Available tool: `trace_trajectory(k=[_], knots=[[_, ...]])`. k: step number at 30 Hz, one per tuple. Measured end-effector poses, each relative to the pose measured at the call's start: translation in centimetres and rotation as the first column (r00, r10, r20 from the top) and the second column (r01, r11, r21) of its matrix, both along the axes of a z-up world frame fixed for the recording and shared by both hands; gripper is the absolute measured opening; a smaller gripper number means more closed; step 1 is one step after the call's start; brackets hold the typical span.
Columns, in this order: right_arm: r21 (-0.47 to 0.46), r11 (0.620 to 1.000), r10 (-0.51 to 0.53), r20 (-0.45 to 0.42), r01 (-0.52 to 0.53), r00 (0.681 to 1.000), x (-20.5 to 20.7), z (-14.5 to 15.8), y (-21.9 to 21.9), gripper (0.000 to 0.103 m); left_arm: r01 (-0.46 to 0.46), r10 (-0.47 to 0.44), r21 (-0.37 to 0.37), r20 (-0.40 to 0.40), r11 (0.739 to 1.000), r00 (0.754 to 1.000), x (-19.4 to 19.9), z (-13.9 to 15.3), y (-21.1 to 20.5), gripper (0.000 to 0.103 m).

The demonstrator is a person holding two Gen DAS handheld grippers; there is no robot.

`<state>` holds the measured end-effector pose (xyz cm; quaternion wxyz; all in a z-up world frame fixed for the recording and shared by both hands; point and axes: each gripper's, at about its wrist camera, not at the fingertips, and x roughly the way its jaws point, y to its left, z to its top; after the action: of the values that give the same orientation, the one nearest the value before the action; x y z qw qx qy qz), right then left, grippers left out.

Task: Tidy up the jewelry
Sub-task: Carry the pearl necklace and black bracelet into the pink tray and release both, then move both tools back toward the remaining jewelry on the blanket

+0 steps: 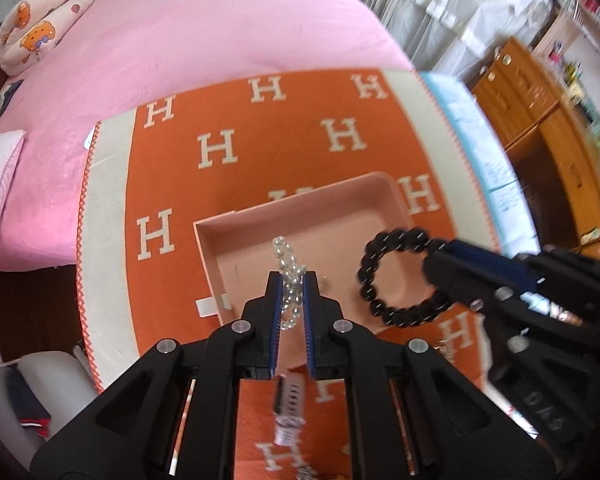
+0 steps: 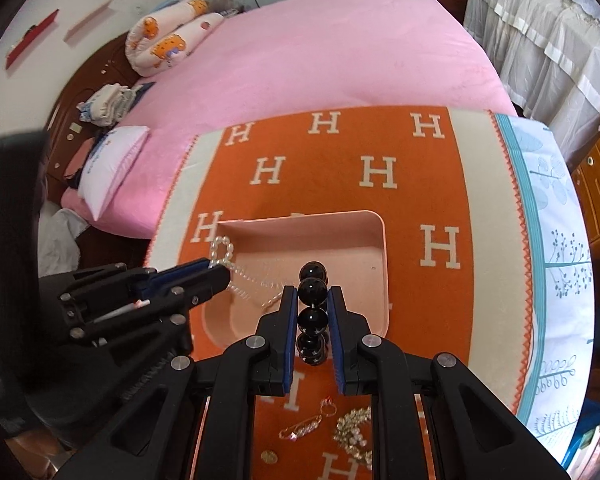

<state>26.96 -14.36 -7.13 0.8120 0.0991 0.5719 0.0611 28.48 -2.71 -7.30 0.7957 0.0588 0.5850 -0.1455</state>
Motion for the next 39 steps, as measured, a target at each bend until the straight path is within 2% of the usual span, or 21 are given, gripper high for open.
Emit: trace_trajectory(k=[5,7,9,10,12,15,25,39], knots=[[-0.039,0.999,-0.013,-0.024,0.012,1.000,1.5,-2.5,0.3,0.015,0.034,-0.034,0.041,-0.020,0.999,0.999,0.5,-2.5,0.1,0.011],[-0.074,0.997,-0.019,-0.039,0.016,0.999,1.9,-3.4,0.3,0.015,0.051,-0.049,0.056,-0.032,0.997,0.998,0.4,-2.9,0.2,0.023],[-0.097,0.995,-0.021,-0.059,0.015,0.998,2.4,-4.4,0.2,0.016,0.068,-0.066,0.064,-0.026,0.996,0.997,0.1,-3.2,0.4,0.051],[-0.105,0.994,-0.021,-0.070,0.013,0.997,2.7,-4.8,0.2,0.017,0.071,-0.070,0.062,-0.017,0.996,0.997,0.0,-3.1,0.5,0.053],[-0.115,0.993,-0.025,-0.085,0.015,0.996,3.0,-5.4,0.1,0.027,0.075,-0.075,0.055,-0.010,0.996,0.997,-0.3,-2.9,0.8,0.054],[-0.107,0.994,-0.024,-0.076,0.016,0.997,2.8,-5.3,-0.1,0.035,0.065,-0.065,0.044,-0.005,0.997,0.998,-0.6,-2.3,1.2,0.054],[-0.073,0.997,-0.018,-0.035,0.016,0.999,0.1,-2.5,-1.1,0.035,-0.003,0.003,0.003,0.023,1.000,1.000,-2.8,-0.1,3.0,0.054],[-0.051,0.998,0.033,0.013,-0.032,0.999,-10.0,1.2,-2.1,0.035,-0.090,0.095,-0.068,0.074,0.994,0.993,-10.3,2.8,4.5,0.054]])
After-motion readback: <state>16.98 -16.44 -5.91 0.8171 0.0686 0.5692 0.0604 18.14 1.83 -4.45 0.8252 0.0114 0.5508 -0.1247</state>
